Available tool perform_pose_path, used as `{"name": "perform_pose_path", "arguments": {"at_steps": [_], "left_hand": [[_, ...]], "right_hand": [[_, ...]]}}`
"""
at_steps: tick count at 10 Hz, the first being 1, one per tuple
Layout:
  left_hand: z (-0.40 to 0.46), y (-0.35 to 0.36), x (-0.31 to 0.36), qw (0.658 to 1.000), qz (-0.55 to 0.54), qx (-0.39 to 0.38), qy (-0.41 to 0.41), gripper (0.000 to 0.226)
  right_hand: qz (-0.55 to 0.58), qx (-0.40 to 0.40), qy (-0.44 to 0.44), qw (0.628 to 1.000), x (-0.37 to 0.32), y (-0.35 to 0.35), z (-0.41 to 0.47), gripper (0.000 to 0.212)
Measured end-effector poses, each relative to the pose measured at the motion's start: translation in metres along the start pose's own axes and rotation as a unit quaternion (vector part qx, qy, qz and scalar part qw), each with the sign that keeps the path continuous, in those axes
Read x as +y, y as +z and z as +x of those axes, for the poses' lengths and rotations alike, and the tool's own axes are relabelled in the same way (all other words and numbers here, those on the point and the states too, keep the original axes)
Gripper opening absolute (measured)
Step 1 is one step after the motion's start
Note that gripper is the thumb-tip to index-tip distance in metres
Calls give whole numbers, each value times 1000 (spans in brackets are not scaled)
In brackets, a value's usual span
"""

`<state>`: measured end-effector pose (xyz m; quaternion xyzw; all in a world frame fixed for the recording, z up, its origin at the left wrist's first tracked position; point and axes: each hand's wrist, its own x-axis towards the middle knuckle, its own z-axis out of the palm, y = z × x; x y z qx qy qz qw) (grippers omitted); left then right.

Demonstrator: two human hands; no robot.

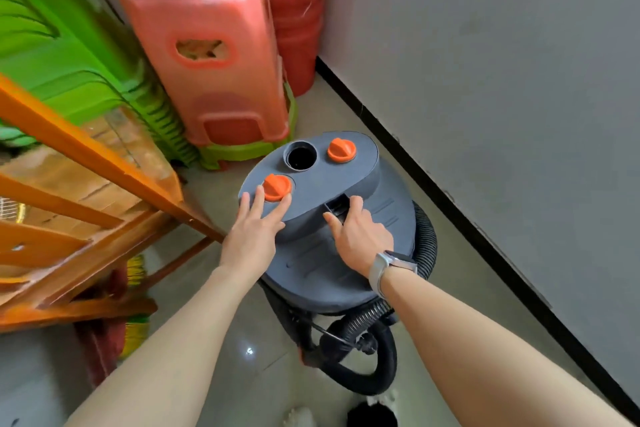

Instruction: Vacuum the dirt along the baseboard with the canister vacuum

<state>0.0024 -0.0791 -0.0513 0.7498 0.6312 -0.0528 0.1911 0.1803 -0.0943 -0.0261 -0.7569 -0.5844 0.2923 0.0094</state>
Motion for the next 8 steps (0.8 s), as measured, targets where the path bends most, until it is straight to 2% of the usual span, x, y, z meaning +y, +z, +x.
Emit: {"name": "perform_pose_path", "arguments": {"at_steps": [1, 2, 3, 5, 6, 7, 8], "left_hand": [[32, -21, -20, 999, 24, -19, -20, 58], [65, -33, -34, 995, 40, 8, -88, 57], [88, -42, -43, 992, 20, 26, -121, 59], [121, -51, -58, 988, -6, 39, -152, 60], [118, -49, -59, 990, -4, 45, -130, 61], [111, -49, -56, 988, -49, 48, -142, 58], [113, -51, -55, 989, -39, 39, -134, 59]], "right_hand": [[-8, -6, -24, 1000, -26, -5, 31, 44], [-10, -28, -59, 998, -53, -10, 73, 45], [-14, -34, -70, 997, -72, -14, 102, 47], [-43, -37, -98, 994, -96, -26, 146, 48], [-59, -36, -107, 992, -93, -26, 147, 51], [25, -112, -79, 990, -81, -33, 136, 52], [121, -80, -62, 987, -68, -47, 135, 62]]}}
